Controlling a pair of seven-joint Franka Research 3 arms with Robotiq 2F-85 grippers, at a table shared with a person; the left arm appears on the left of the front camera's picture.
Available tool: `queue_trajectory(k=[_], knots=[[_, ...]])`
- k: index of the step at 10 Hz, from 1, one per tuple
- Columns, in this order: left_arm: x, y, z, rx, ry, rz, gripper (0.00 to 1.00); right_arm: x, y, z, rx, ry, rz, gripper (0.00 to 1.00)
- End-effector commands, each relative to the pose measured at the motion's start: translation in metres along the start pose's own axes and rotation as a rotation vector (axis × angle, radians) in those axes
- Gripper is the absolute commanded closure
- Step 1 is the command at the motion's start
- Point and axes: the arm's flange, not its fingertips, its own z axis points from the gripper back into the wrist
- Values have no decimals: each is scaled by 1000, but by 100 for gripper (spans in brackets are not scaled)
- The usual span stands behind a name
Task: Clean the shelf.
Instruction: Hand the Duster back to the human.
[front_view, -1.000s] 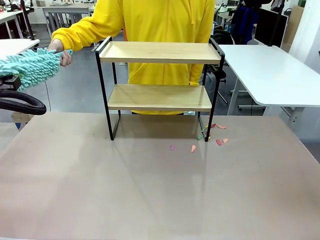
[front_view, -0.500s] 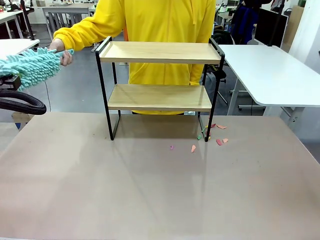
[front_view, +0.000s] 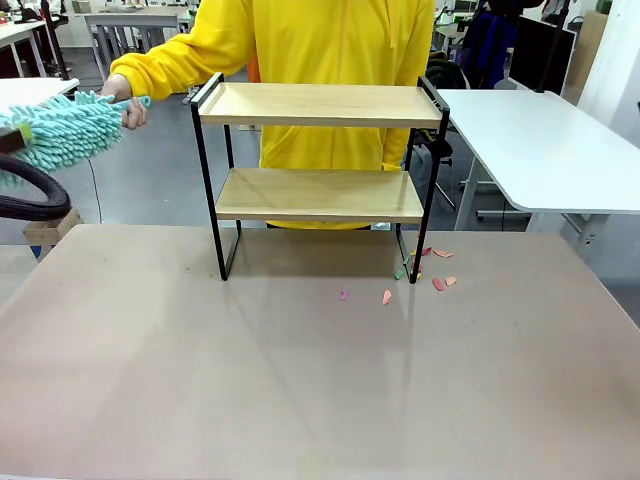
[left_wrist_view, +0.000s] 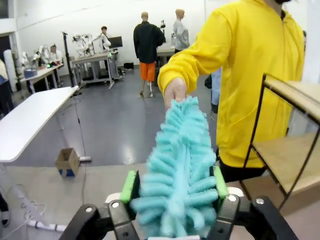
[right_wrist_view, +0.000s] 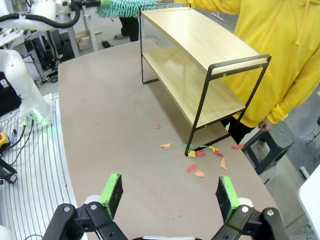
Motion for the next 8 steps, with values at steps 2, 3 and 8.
queue_trajectory(k=[2,3,8], knots=[[84,27,43,-71,1,224,0,2,-1,1,5,-18,5,0],[107,37,56,-83,-26,270,0,2,-1,1,5,-18,5,0],[150,88,90,-65,-91,350,0,2,-1,1,5,-18,5,0]])
